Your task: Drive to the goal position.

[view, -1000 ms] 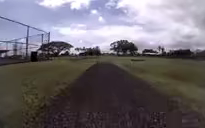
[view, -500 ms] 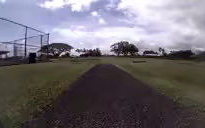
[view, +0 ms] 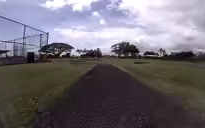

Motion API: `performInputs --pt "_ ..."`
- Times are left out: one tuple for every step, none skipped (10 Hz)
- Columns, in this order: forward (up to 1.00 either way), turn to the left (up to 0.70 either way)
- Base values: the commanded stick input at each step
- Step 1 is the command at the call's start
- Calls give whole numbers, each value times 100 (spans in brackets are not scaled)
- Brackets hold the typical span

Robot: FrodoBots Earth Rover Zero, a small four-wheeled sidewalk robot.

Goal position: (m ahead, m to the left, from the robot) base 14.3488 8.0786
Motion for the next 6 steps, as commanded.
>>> performInputs --pt "70 1" --pt "70 1" --pt "70 1" --pt "70 1" --pt "70 1" --pt "70 1"
